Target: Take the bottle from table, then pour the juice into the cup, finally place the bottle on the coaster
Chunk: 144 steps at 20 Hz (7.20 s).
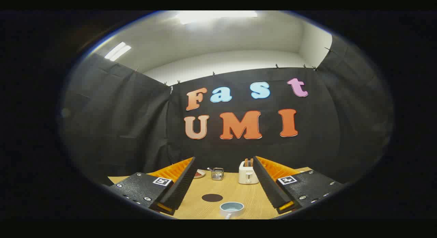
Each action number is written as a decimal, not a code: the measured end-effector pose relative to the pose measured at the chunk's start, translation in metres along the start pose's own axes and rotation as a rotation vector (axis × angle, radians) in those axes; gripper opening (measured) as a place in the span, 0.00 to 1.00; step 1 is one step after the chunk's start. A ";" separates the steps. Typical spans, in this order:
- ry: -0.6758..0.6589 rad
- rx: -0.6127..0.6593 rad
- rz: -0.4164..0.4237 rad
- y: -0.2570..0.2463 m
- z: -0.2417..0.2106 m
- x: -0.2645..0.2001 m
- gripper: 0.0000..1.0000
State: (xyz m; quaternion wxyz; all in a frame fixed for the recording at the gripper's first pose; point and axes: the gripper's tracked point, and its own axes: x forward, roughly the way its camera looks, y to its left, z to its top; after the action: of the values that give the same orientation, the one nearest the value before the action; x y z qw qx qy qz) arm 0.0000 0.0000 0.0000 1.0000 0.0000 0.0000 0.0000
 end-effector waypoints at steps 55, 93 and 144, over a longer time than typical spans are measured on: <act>0.302 0.086 0.253 0.195 -0.225 0.015 0.97; 0.567 0.576 -0.047 0.151 -0.275 0.030 0.80; 0.503 1.667 -0.132 0.124 -0.263 0.023 0.80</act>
State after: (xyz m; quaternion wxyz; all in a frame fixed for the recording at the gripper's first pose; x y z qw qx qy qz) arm 0.0228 0.1235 -0.2627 0.6424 0.7315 0.2208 -0.0580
